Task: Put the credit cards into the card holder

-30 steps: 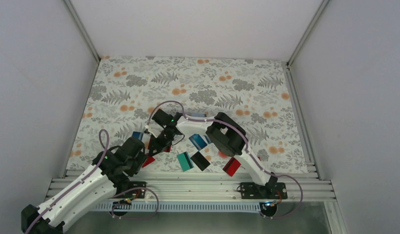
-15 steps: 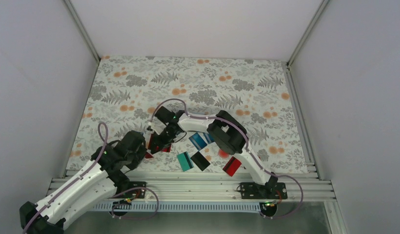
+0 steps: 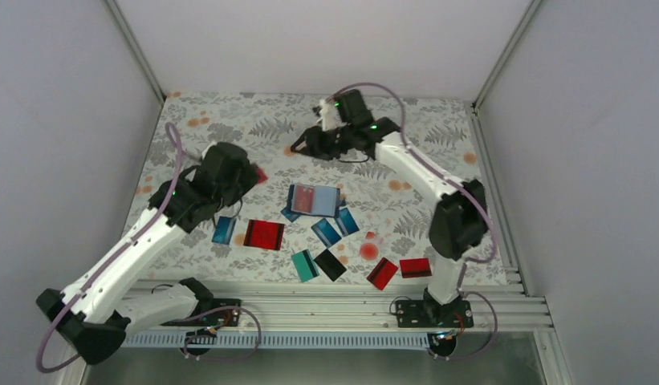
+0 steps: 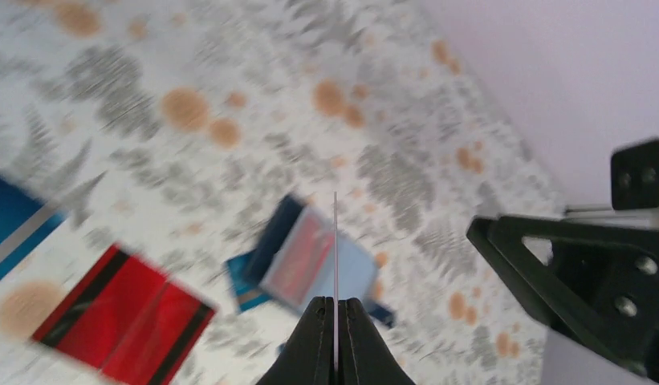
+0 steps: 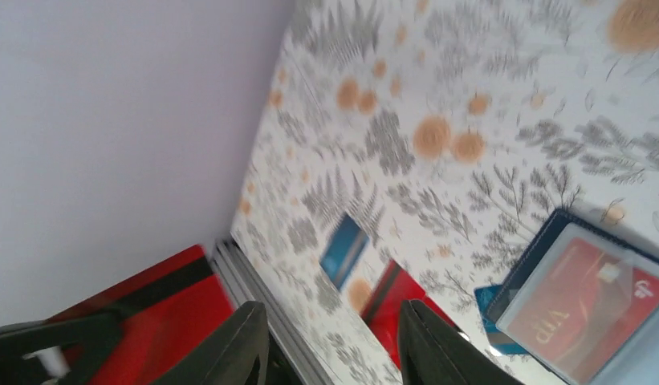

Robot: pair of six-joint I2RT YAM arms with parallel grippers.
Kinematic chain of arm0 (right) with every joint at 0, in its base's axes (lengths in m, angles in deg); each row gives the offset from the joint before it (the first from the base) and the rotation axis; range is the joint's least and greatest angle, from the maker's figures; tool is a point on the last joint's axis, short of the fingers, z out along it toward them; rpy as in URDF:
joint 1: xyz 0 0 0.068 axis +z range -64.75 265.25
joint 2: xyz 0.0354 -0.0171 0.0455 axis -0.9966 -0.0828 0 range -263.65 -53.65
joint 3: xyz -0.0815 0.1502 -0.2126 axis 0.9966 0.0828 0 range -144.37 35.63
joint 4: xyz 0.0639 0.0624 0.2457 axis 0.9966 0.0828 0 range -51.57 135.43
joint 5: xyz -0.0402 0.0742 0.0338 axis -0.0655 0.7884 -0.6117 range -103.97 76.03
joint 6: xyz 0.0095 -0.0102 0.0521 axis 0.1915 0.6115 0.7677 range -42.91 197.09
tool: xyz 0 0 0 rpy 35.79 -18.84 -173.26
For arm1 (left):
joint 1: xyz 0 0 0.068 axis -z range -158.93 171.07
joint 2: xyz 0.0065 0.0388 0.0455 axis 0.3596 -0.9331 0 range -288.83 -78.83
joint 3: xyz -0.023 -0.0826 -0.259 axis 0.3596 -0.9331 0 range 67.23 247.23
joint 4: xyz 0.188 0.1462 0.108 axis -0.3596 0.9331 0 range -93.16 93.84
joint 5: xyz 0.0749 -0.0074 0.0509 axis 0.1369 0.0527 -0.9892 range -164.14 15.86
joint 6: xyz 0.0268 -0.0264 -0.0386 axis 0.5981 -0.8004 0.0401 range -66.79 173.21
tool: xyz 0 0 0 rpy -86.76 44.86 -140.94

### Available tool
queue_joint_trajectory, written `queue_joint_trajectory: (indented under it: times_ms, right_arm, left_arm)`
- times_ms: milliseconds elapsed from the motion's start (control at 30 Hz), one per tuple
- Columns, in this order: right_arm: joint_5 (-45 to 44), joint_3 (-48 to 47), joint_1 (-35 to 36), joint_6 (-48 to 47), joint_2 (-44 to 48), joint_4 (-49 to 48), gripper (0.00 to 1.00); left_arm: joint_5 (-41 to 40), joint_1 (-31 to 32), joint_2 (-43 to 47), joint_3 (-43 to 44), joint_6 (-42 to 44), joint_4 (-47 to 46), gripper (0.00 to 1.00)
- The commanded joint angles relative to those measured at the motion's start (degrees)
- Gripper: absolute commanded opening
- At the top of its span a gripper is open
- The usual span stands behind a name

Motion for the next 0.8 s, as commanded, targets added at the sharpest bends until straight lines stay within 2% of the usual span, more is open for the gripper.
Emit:
queue_joint_trajectory:
  times_ms: [0,200,333,567,767]
  right_arm:
    - [-3.0,3.7,-3.2,16.3,7.4,-4.5,0.43]
    - [1.4,5.6,-9.6,30.8,12.1,-10.7,0.47]
    - [3.8,5.6,-12.1,37.4,12.9,-15.0,0.50]
    - [8.3,-0.7,-13.0,41.7,7.7,-19.8,0.50]
    - [10.0,-9.0,-14.2,41.6,2.9,-20.6,0.50]
  left_arm:
    - [1.2,-2.5,-7.0,6.9,9.5,-13.2,0.02]
    - [15.4,-9.9,-16.5,12.8,10.3,-27.5,0.03]
    - [20.2,-11.6,-23.0,19.8,10.7,-30.6,0.02]
    - [27.9,-12.8,-28.0,23.0,8.3,-35.8,0.02]
    - [33.1,-13.4,-30.3,23.8,6.3,-38.9,0.02]
